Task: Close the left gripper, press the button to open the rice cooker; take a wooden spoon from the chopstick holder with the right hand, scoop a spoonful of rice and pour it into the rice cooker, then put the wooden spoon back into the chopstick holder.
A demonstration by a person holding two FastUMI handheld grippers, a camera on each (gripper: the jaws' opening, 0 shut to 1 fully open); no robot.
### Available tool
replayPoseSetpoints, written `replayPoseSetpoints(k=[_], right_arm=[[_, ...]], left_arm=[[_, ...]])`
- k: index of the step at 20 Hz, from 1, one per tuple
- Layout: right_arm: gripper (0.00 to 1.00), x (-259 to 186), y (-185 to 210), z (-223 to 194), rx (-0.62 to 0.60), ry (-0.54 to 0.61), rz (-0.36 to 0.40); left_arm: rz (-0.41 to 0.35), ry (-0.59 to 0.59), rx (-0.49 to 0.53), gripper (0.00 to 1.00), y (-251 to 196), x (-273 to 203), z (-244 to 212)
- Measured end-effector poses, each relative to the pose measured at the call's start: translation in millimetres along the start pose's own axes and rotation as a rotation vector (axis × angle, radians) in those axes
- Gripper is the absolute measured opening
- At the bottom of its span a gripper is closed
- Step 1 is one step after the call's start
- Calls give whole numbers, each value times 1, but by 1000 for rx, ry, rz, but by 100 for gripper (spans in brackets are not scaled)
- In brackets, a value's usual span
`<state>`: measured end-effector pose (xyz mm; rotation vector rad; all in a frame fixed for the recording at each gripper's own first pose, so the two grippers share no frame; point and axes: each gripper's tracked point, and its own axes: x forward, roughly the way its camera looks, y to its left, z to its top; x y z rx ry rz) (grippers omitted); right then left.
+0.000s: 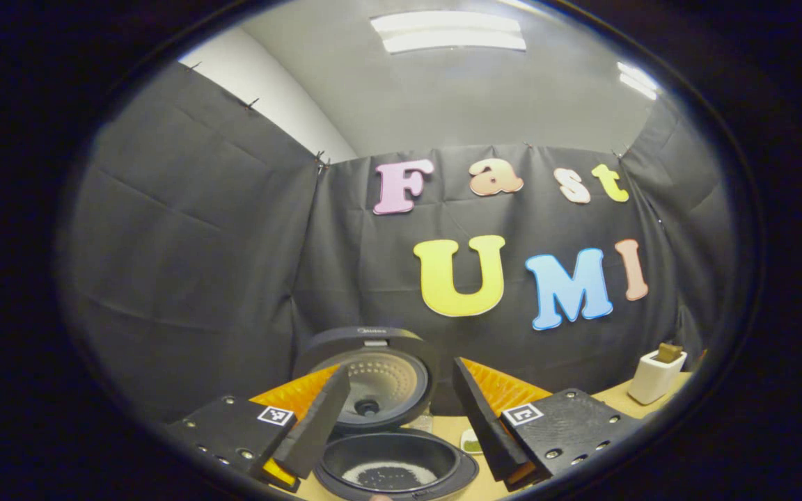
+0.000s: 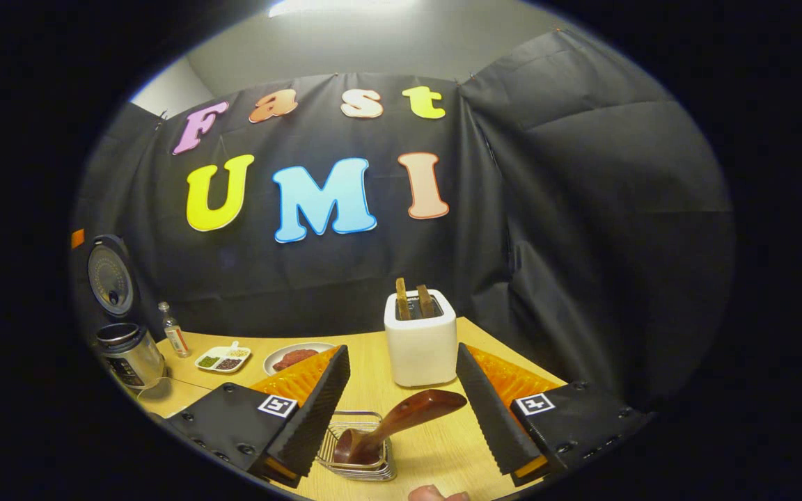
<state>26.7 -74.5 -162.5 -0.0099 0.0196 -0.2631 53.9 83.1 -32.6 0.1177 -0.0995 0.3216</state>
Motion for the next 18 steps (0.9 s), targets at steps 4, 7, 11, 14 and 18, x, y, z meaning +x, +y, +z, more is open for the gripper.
replayPoseSetpoints(k=[4, 7, 11, 14, 18], right_arm=[[98, -20, 14, 18, -67, -75, 39], [97, -32, 31, 32, -62, -121, 66], [98, -42, 40, 40, -87, -142, 88], [98, -48, 45, 45, -114, -154, 93], [98, -51, 64, 46, -89, -159, 152]], left_arm=[[8, 12, 5, 95, 17, 56, 23], [28, 42, 27, 90, 30, 101, 30], [42, 113, 22, 90, 41, 152, 33], [58, 150, 109, 89, 43, 175, 26], [78, 228, 149, 89, 43, 193, -3]])
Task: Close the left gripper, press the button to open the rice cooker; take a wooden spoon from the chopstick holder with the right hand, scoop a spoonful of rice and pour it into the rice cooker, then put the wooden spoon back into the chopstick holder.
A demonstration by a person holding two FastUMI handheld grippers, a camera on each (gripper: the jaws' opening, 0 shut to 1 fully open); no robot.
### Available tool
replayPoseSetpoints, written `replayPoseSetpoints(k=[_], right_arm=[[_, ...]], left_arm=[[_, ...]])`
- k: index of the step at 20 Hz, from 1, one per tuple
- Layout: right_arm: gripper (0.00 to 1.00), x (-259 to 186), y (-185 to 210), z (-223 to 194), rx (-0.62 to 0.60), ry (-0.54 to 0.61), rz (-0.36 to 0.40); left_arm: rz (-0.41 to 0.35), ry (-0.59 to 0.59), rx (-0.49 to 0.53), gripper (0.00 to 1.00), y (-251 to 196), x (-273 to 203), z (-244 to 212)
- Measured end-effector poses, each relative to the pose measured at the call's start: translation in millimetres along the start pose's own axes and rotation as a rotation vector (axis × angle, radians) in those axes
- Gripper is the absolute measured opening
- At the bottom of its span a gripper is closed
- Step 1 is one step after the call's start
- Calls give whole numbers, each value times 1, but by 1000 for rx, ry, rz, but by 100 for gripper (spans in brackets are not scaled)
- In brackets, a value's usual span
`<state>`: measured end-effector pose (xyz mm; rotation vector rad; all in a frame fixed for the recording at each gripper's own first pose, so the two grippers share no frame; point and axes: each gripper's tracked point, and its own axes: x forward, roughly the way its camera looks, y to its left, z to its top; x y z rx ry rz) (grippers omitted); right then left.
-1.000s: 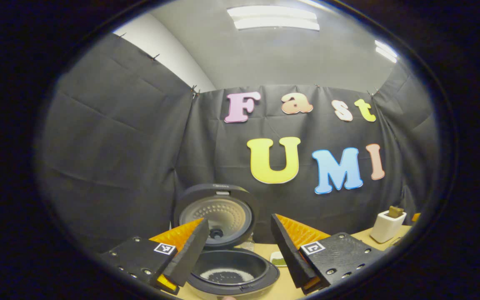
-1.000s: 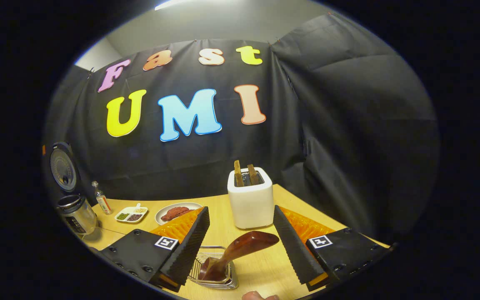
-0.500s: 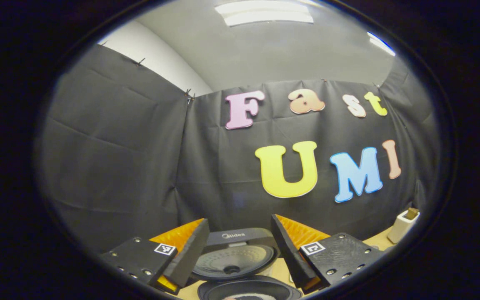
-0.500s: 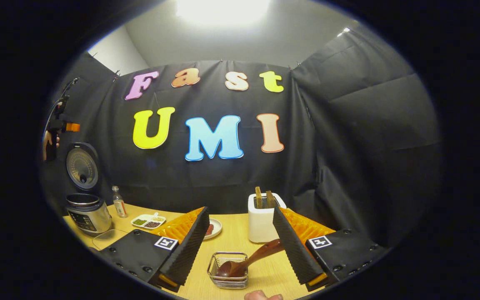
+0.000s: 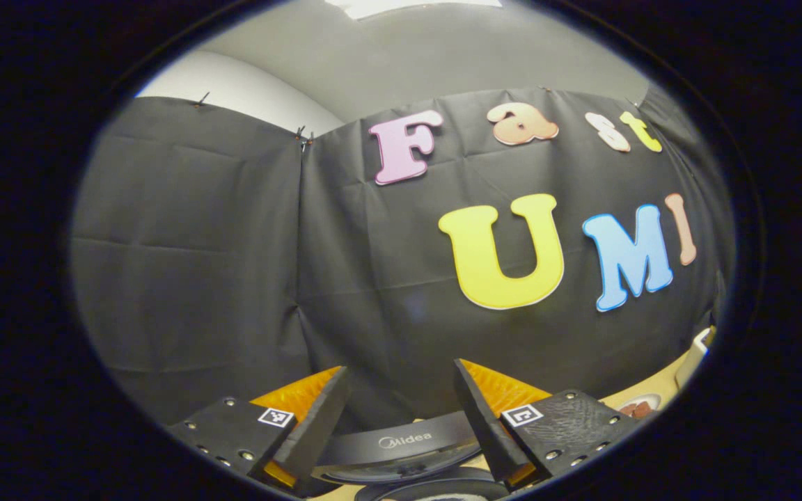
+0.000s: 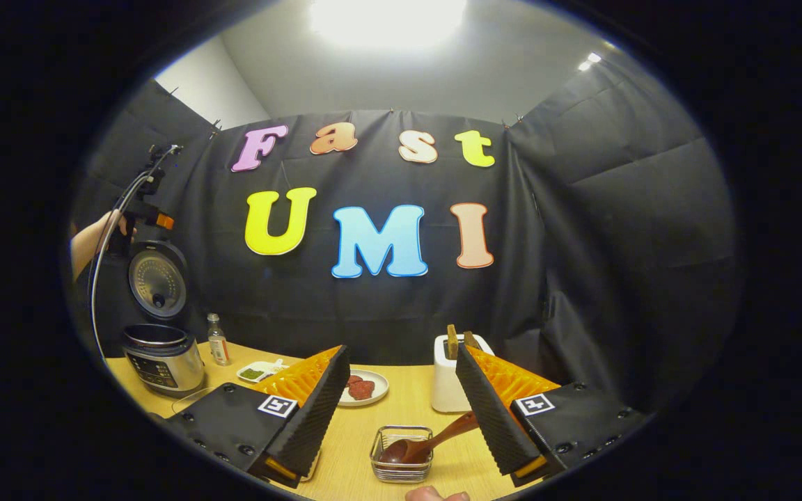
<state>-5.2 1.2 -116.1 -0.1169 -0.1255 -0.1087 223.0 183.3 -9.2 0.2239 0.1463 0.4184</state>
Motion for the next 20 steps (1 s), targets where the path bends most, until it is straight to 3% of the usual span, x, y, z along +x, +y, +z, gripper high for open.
replayPoseSetpoints(k=[5, 12, 14, 15, 20], right_arm=[[98, 3, 22, -12, -13, 34, 70], [98, -6, 28, -22, -6, 60, 95], [93, -8, 26, -18, -3, 42, 99], [98, -8, 26, -19, 2, 44, 104], [98, -15, 36, -37, -4, 86, 164]], left_arm=[[22, 125, -44, 93, 8, 17, -40], [12, 165, -155, 96, 8, 10, -47], [3, 176, -154, 94, 3, -1, -50], [0, 178, -150, 96, -5, -23, -56], [-24, 206, -150, 94, -24, -72, -80]])
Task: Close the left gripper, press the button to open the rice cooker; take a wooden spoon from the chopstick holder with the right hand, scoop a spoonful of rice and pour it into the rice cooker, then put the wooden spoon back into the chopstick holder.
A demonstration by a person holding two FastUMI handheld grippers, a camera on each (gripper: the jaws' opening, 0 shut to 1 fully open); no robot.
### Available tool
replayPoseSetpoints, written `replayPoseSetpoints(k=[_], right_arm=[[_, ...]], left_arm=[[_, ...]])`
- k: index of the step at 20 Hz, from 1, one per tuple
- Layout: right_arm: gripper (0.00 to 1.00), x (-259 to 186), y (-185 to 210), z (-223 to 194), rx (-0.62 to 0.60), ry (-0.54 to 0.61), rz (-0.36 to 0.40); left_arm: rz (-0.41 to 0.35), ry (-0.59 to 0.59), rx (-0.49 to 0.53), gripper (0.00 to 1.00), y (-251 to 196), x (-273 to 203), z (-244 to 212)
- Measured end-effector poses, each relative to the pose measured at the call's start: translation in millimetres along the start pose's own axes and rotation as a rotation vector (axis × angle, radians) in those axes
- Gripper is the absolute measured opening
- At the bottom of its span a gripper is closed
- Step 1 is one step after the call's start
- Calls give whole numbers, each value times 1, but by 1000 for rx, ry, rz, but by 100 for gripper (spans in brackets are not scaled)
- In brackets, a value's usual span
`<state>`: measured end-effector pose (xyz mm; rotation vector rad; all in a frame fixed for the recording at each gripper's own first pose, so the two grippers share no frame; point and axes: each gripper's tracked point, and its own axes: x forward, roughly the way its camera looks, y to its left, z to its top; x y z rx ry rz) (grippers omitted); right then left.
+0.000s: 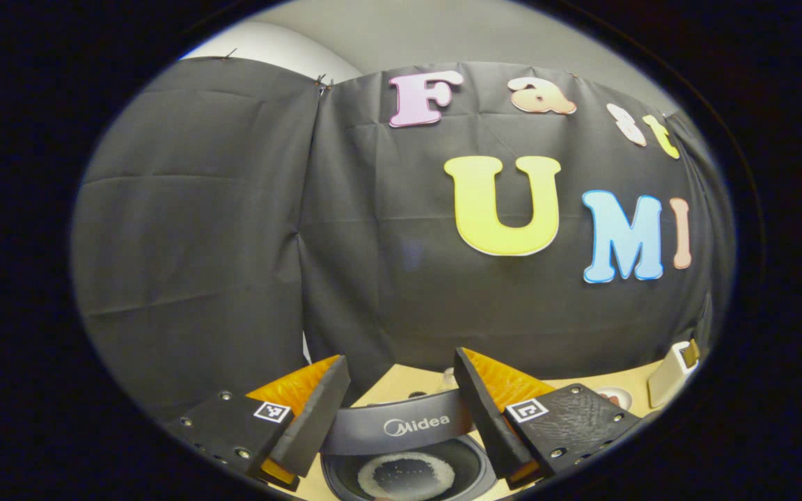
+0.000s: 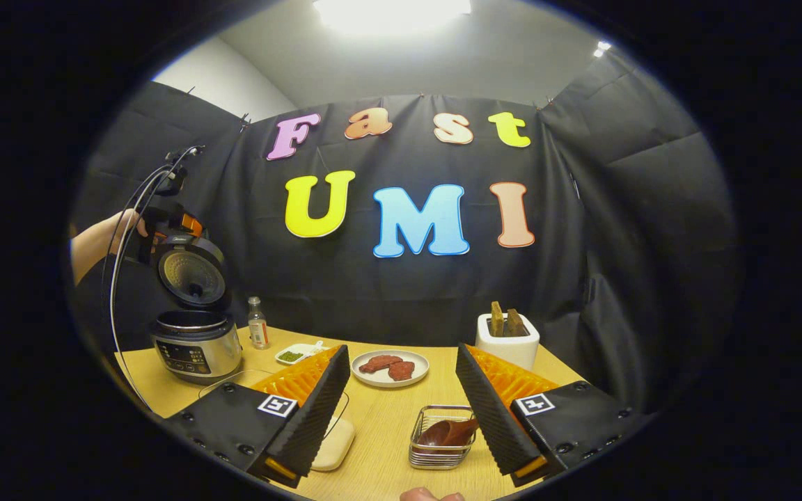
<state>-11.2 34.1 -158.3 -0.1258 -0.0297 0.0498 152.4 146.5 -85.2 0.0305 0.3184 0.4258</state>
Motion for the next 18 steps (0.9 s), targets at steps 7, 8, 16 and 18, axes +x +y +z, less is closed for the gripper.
replayPoseSetpoints(k=[7, 8, 16, 18], right_arm=[[98, -19, 28, -13, -6, -6, 89], [98, -22, 33, -16, 0, -3, 101], [94, -42, 32, -25, -3, 2, 114], [94, -46, 24, -25, 5, -3, 93]], left_arm=[[-64, 174, -48, 94, -26, -44, -99], [-64, 206, -43, 94, -29, -46, -117], [-42, 245, 25, 95, -34, -50, -173], [-44, 246, 35, 95, -32, -57, -173]])
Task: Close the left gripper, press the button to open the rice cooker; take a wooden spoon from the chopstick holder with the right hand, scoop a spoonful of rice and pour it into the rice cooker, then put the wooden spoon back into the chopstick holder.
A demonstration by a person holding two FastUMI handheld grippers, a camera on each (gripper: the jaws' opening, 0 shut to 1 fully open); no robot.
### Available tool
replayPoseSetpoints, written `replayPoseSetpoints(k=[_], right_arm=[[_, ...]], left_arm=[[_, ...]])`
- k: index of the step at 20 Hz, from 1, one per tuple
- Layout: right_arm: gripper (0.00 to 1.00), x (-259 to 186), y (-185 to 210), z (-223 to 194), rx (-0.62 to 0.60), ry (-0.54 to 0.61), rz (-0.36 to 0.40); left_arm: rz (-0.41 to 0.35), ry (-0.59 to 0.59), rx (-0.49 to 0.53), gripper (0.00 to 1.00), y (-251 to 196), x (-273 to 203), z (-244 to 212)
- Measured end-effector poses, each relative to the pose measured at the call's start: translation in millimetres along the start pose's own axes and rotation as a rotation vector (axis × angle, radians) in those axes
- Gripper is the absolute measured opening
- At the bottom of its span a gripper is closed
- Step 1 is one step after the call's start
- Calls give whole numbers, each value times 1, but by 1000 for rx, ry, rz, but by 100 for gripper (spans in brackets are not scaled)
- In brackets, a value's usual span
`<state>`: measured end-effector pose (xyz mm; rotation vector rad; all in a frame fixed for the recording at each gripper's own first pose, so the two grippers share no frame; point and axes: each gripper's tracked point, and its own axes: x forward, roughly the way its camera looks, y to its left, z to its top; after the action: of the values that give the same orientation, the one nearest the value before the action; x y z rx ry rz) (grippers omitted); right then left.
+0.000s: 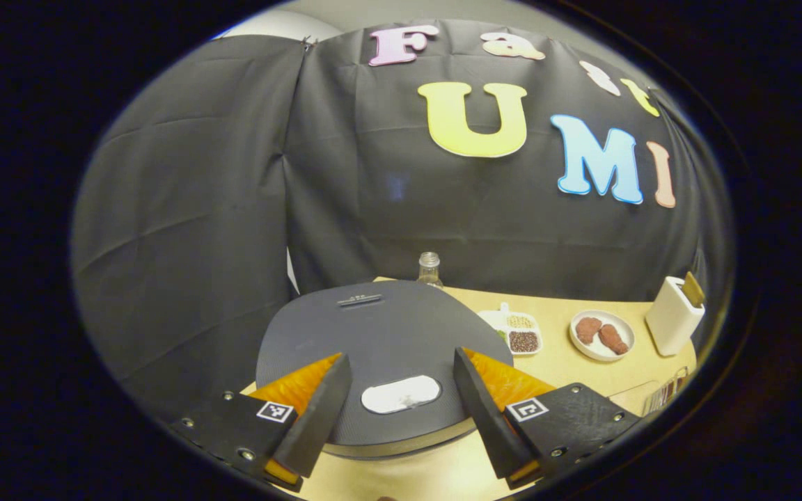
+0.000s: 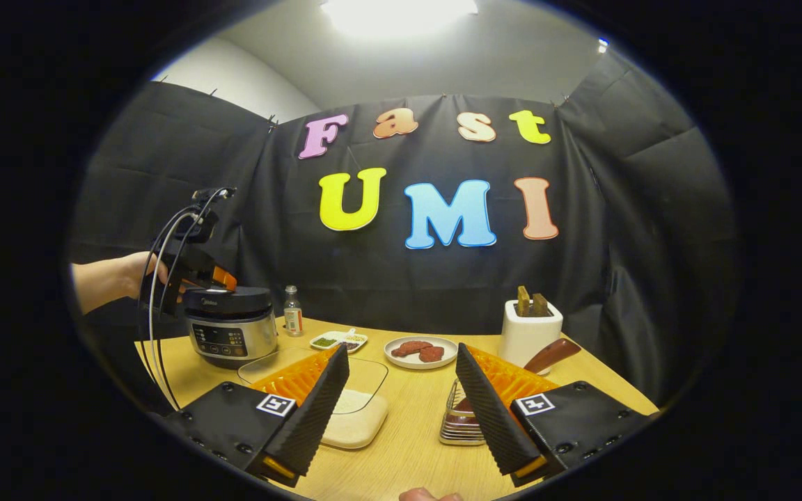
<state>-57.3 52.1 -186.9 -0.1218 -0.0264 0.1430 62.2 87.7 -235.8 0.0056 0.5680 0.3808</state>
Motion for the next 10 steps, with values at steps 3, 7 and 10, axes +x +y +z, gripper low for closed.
replayPoseSetpoints(k=[3, 7, 10], right_arm=[[98, -6, -9, -2, 12, 2, -23], [98, -13, -20, -9, 20, 10, -54], [99, -16, -23, -15, 42, 25, -65]], left_arm=[[-11, 1, 15, 95, 2, -1, -3], [-33, -27, 46, 95, 1, -2, -5], [-47, -58, 57, 96, 1, -2, -6]])
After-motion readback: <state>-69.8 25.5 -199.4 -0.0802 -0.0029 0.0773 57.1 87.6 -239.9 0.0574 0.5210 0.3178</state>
